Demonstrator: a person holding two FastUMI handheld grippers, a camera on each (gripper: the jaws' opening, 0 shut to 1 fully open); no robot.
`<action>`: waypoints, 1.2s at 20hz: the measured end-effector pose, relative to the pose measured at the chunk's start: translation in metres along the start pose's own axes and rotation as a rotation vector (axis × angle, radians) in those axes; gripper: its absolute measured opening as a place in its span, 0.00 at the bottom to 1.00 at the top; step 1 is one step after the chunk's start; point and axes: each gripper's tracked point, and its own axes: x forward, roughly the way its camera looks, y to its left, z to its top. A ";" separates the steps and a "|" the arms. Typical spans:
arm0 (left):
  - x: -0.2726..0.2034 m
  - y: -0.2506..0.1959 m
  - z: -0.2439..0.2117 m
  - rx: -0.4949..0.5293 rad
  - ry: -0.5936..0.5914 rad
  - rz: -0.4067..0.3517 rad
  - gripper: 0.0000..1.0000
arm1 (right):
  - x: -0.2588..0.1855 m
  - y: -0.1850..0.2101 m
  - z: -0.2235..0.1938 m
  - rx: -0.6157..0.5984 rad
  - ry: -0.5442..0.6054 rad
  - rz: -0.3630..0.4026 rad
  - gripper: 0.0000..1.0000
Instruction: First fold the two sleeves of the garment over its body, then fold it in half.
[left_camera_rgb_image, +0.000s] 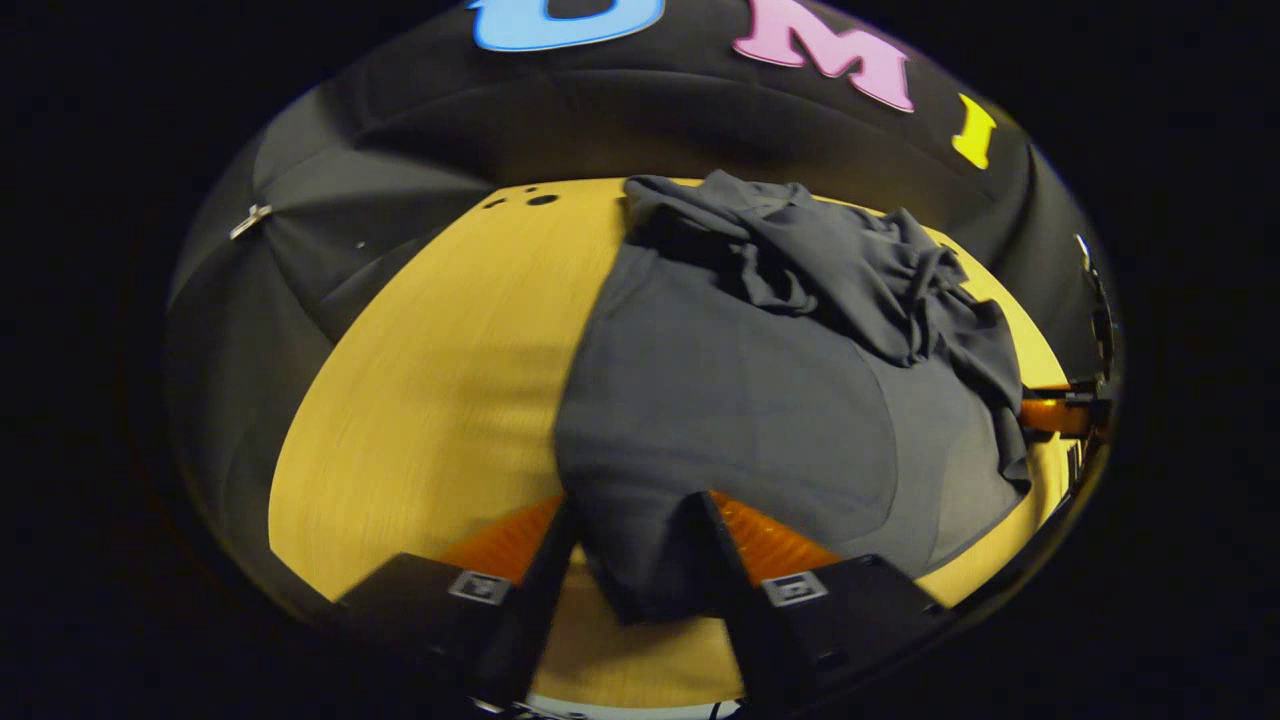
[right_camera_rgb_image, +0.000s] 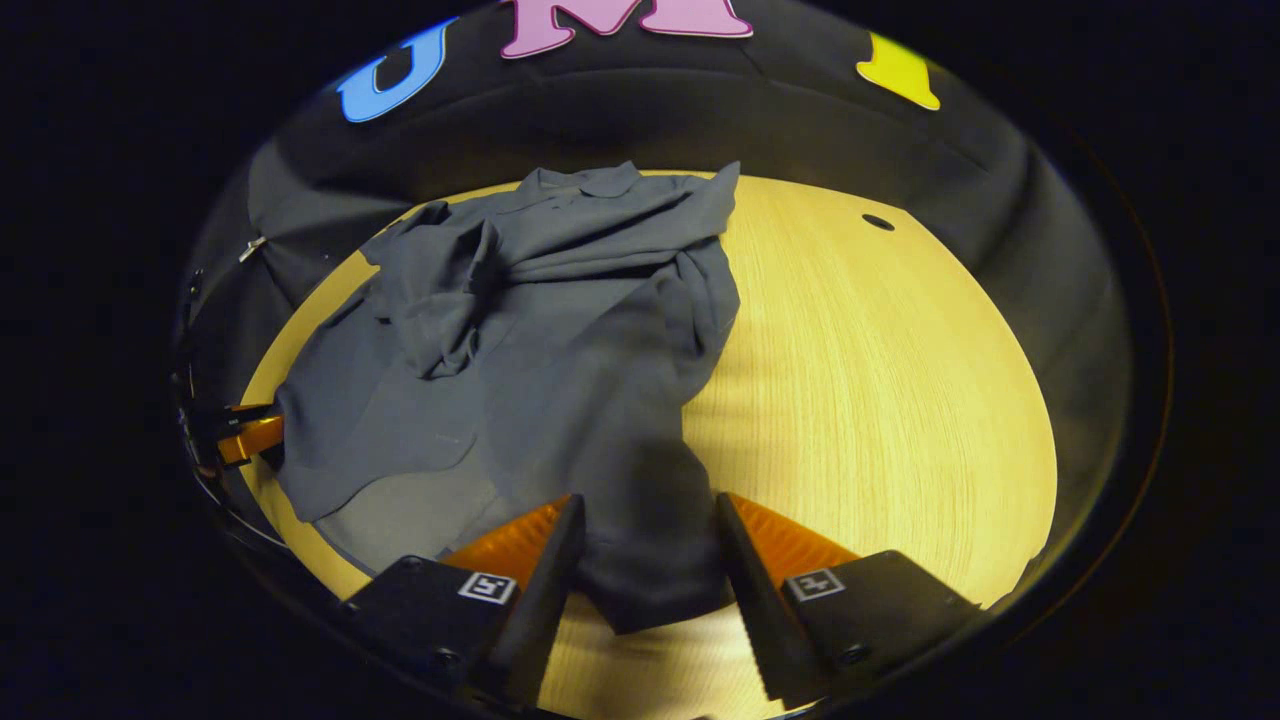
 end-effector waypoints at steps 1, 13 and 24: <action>0.002 -0.010 0.004 0.043 0.003 -0.014 0.55 | 0.001 0.008 0.002 -0.008 0.005 0.035 0.81; -0.073 -0.021 -0.073 -0.012 0.152 -0.093 0.06 | -0.081 0.016 -0.066 0.007 0.075 0.175 0.07; -0.123 -0.029 0.049 -0.094 -0.091 -0.138 0.05 | -0.142 0.017 0.028 0.110 -0.167 0.206 0.05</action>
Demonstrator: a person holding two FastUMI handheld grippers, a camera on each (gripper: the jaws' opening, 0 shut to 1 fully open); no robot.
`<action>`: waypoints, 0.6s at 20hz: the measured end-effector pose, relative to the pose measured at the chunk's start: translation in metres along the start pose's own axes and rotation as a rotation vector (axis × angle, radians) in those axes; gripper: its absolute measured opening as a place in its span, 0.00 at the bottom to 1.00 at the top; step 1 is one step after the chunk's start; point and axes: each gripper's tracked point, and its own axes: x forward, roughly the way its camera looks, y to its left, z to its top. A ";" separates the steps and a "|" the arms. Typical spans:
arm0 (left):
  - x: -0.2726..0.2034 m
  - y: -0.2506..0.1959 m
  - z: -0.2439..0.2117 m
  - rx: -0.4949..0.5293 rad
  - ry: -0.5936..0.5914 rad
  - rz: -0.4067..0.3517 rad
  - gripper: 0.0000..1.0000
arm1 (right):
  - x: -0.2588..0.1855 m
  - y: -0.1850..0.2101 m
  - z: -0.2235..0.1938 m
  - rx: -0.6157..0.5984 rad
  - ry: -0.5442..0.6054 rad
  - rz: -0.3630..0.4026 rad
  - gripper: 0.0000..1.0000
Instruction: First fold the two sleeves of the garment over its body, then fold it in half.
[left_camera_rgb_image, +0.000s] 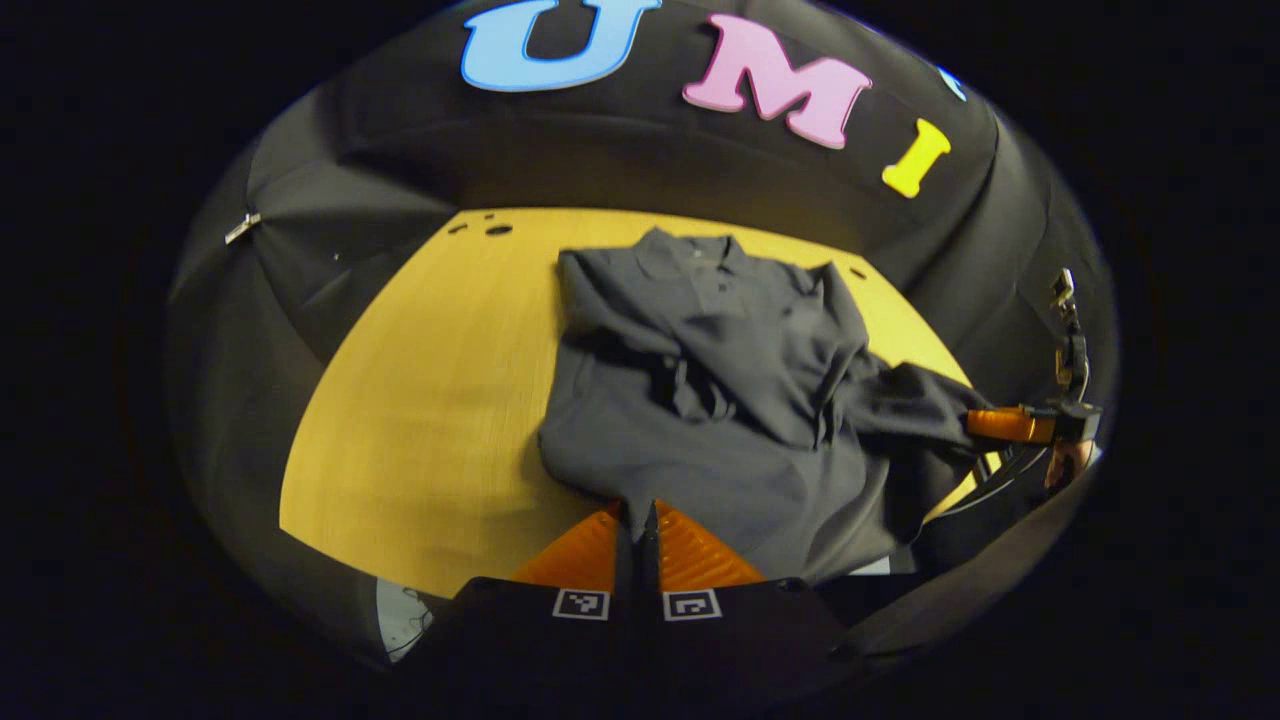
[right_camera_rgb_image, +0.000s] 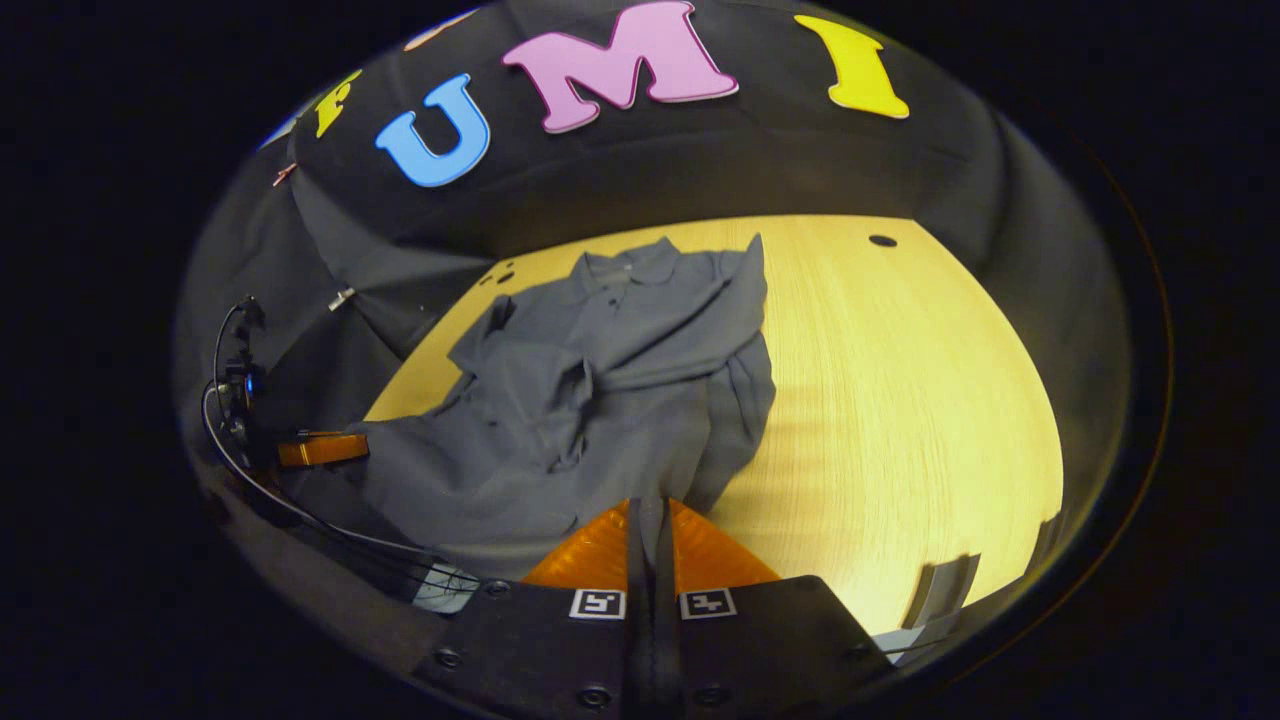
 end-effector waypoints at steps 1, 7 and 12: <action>-0.001 -0.001 0.020 -0.001 -0.037 -0.001 0.05 | -0.001 0.001 0.017 0.011 -0.040 0.003 0.05; 0.007 -0.007 0.104 -0.036 -0.174 -0.016 0.05 | -0.002 -0.003 0.099 0.014 -0.205 0.002 0.05; 0.023 -0.012 0.165 -0.033 -0.263 -0.015 0.05 | 0.019 -0.007 0.143 0.026 -0.272 -0.001 0.05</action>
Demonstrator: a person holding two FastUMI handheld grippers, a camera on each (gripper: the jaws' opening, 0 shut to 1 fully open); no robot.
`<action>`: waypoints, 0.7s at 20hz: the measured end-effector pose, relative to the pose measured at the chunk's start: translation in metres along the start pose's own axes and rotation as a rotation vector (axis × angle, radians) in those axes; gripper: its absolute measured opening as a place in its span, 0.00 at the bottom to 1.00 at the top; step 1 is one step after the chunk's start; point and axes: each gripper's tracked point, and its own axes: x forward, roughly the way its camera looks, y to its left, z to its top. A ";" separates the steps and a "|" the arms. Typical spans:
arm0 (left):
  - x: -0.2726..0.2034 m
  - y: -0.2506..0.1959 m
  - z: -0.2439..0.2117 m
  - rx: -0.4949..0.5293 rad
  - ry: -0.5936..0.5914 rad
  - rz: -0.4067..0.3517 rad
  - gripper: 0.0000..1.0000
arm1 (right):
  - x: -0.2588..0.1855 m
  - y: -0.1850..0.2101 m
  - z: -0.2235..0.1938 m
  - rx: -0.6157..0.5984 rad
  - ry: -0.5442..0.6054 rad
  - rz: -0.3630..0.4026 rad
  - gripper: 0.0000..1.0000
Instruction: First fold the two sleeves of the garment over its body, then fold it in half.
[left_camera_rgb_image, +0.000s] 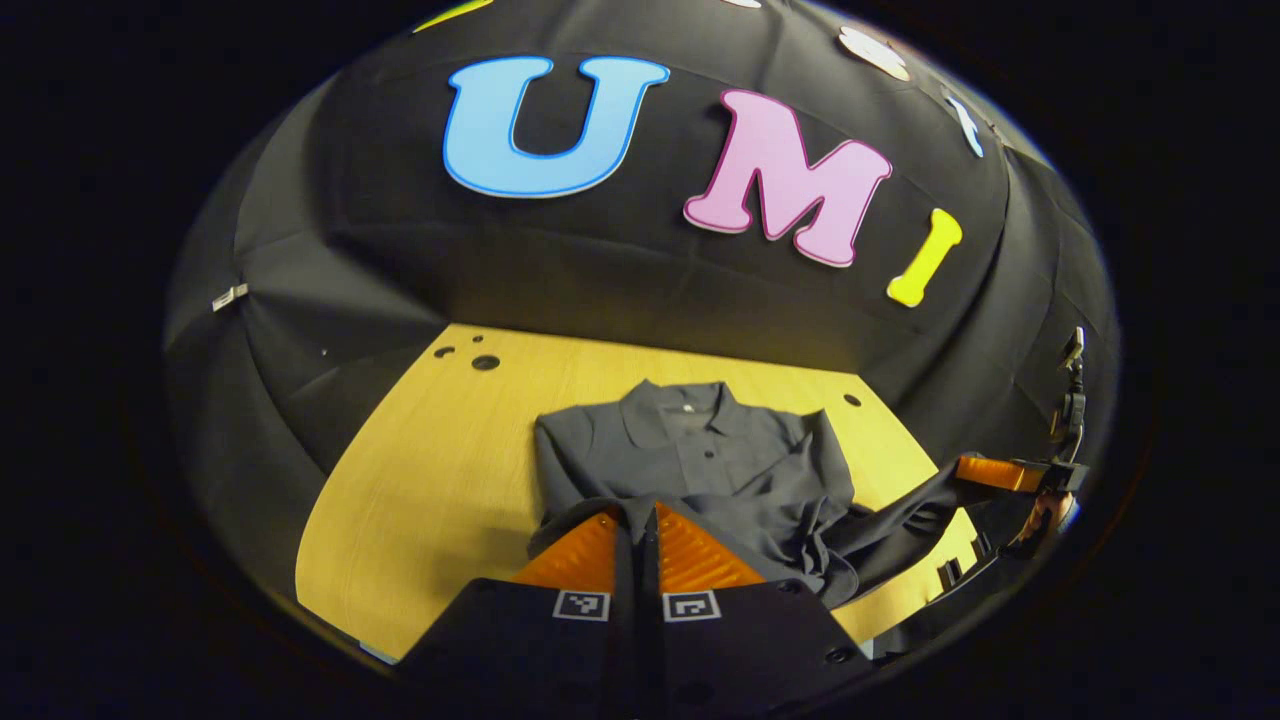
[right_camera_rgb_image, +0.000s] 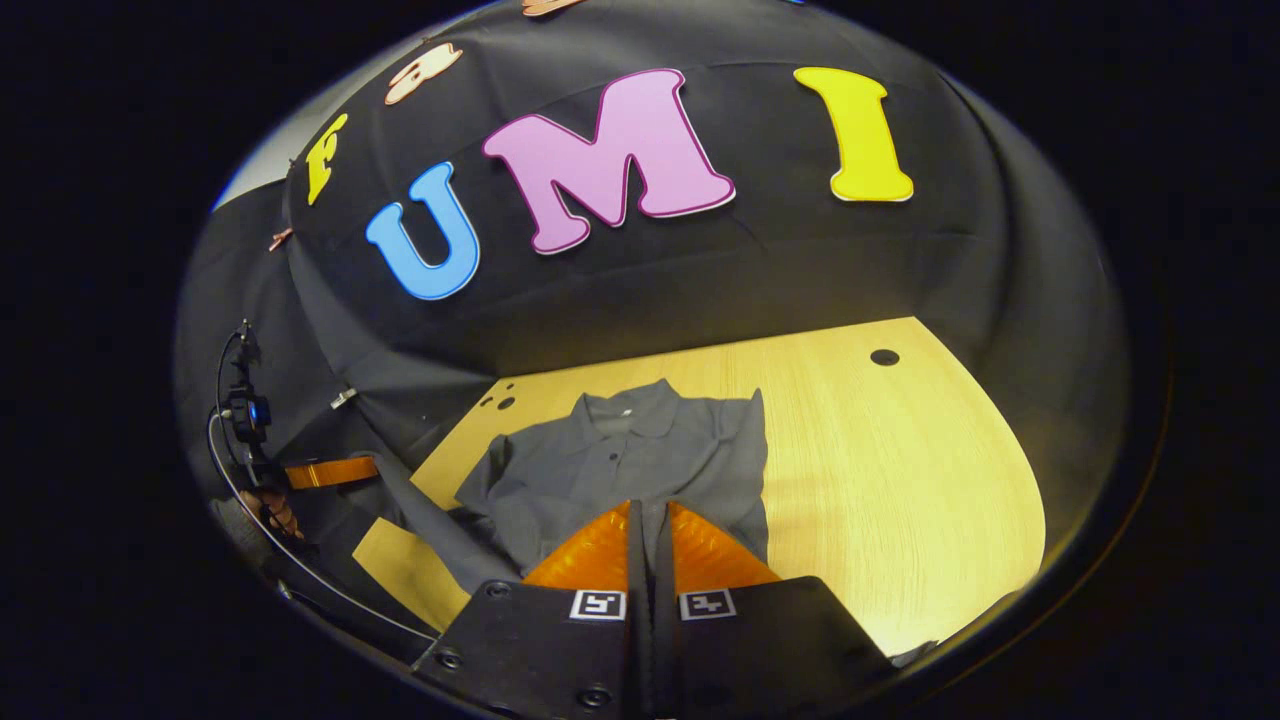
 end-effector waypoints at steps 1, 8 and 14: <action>0.006 0.000 0.013 0.007 -0.019 0.002 0.05 | 0.008 -0.004 0.008 -0.004 -0.012 -0.006 0.05; 0.057 0.018 0.086 0.028 -0.125 0.044 0.08 | 0.061 -0.043 0.071 0.006 -0.103 -0.080 0.05; 0.110 0.053 0.095 -0.005 -0.106 0.112 0.05 | 0.120 -0.069 0.095 -0.012 -0.103 -0.115 0.05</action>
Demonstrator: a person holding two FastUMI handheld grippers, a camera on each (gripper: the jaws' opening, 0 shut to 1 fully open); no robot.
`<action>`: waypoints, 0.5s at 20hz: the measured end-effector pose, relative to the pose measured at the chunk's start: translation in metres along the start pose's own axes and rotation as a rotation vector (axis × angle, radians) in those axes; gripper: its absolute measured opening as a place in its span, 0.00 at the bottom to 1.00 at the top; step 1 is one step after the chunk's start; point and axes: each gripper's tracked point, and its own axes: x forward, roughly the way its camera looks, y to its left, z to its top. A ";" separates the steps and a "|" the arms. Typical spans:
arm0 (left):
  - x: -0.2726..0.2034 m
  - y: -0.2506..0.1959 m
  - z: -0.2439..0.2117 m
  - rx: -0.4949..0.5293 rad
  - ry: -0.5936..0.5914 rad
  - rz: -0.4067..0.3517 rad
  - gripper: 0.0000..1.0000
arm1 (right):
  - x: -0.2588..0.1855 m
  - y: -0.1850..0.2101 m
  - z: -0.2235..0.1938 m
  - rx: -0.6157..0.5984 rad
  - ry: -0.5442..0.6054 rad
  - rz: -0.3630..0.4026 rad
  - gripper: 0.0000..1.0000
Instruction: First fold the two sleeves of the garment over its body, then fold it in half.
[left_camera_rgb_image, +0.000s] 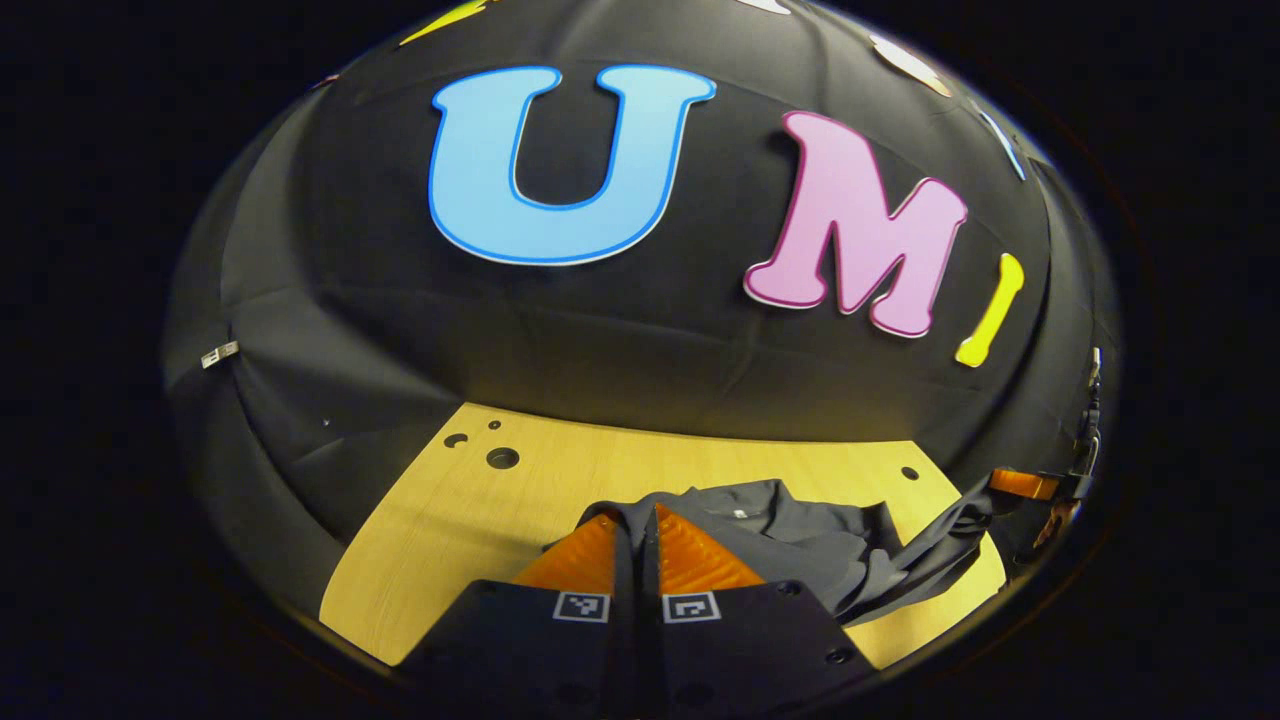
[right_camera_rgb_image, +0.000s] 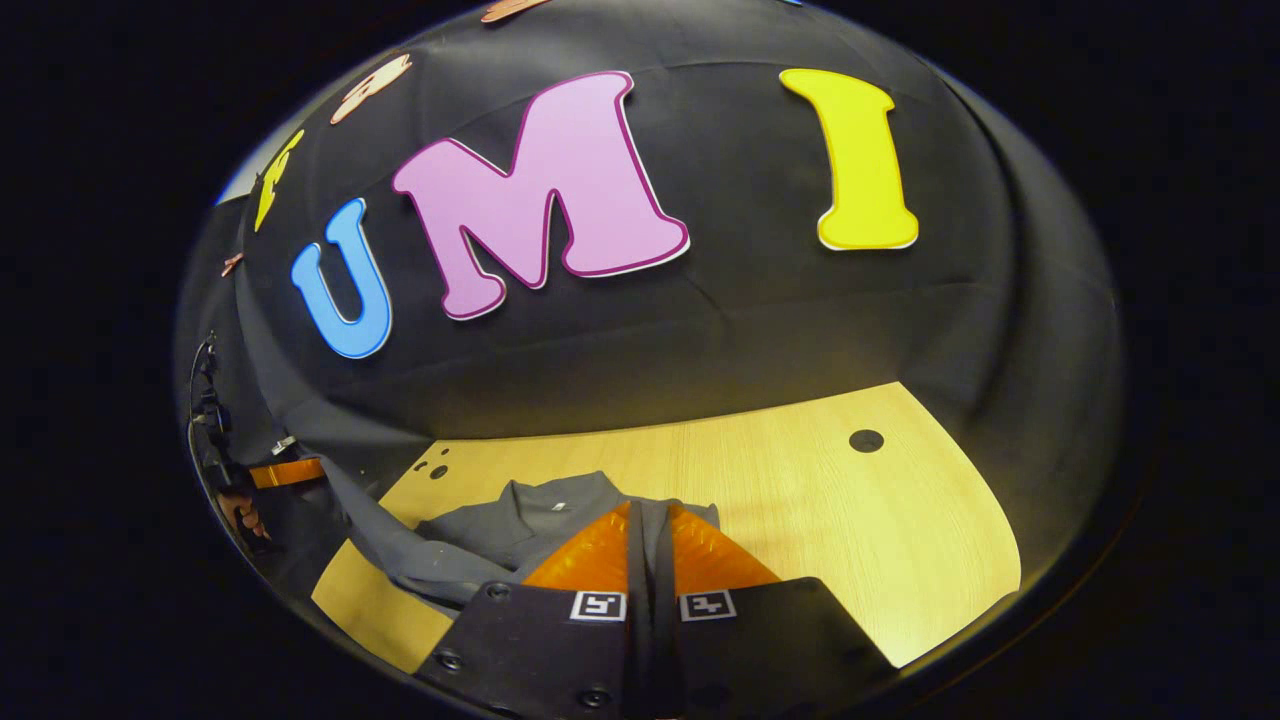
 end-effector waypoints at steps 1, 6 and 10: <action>0.010 0.006 -0.003 0.001 0.012 0.014 0.05 | 0.011 -0.002 -0.001 -0.001 0.007 -0.004 0.05; 0.067 0.034 -0.031 -0.004 0.084 0.072 0.05 | 0.067 -0.021 -0.024 0.011 0.074 -0.036 0.05; 0.108 0.049 -0.057 0.019 0.139 0.111 0.05 | 0.108 -0.038 -0.049 0.016 0.138 -0.061 0.05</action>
